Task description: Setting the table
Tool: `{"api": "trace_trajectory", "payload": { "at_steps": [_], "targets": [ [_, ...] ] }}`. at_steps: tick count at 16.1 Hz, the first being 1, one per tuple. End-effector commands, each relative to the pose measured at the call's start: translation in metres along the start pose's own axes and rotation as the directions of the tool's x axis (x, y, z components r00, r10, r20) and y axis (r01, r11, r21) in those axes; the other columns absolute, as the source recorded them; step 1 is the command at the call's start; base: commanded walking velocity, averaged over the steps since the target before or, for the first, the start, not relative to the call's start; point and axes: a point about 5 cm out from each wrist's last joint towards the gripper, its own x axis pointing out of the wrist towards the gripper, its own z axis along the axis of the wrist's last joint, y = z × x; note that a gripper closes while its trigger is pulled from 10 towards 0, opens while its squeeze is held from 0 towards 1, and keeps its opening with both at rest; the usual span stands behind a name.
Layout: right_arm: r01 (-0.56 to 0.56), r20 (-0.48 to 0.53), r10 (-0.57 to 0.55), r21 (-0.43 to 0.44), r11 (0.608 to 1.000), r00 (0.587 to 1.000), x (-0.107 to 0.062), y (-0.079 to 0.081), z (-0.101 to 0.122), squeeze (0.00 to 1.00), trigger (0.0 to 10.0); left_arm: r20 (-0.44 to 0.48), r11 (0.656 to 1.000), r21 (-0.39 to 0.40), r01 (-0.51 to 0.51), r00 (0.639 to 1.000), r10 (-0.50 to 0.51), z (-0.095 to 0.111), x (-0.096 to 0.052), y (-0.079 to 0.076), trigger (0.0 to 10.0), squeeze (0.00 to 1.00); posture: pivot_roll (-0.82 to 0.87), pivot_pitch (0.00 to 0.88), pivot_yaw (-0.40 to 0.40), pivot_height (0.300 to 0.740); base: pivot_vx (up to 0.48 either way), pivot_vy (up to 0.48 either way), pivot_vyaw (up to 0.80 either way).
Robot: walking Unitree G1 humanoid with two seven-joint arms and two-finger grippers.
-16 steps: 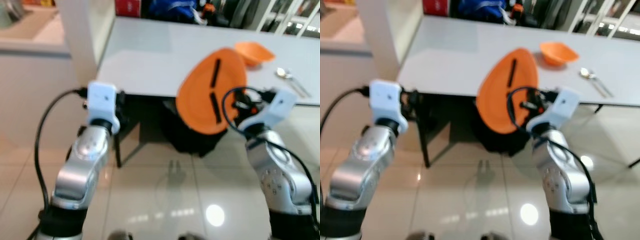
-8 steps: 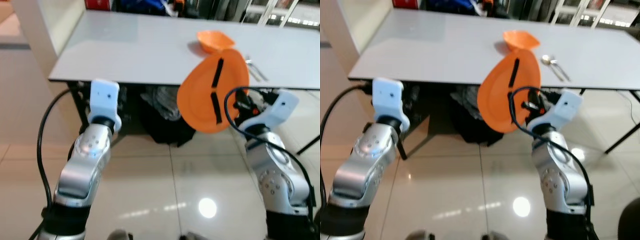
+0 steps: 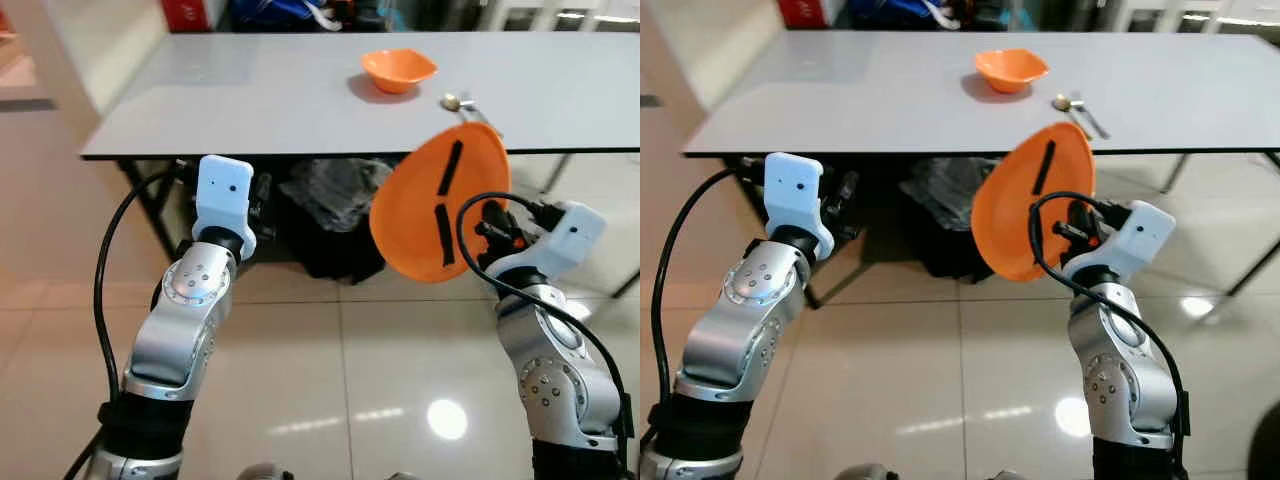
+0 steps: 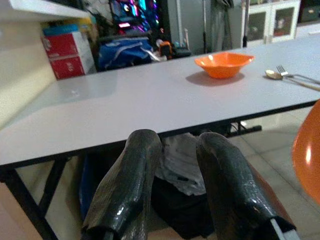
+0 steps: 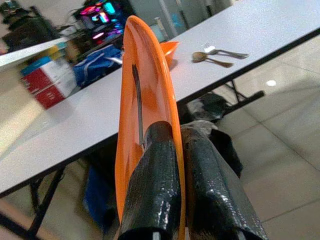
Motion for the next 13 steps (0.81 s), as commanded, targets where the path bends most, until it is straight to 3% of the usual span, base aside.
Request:
{"api": "trace_trajectory", "payload": {
  "at_steps": [1,4,13],
  "targets": [
    [-0.034,0.058,0.034,-0.01,0.999,0.998,0.0,0.007,0.013,0.0,10.0,0.013,1.0,-0.002,0.004,1.0,-0.004,0.002,0.0,0.002,10.0,0.0,0.02,0.016,0.037,0.74,0.334,0.0,0.0],
    [-0.048,0.044,0.048,-0.012,0.999,0.998,0.005,0.01,0.011,0.0,10.0,0.018,1.0,0.006,-0.003,1.0,0.003,0.001,-0.007,0.005,10.0,0.0,0.04,0.017,-0.005,0.74,0.394,0.0,0.0],
    [-0.033,0.052,0.034,-0.025,0.999,0.998,0.006,0.002,0.017,0.0,10.0,0.003,1.0,0.002,0.013,1.0,-0.013,-0.005,-0.014,0.005,10.0,0.0,0.03,0.027,-0.011,0.74,0.449,0.0,0.0]
  ]
}}
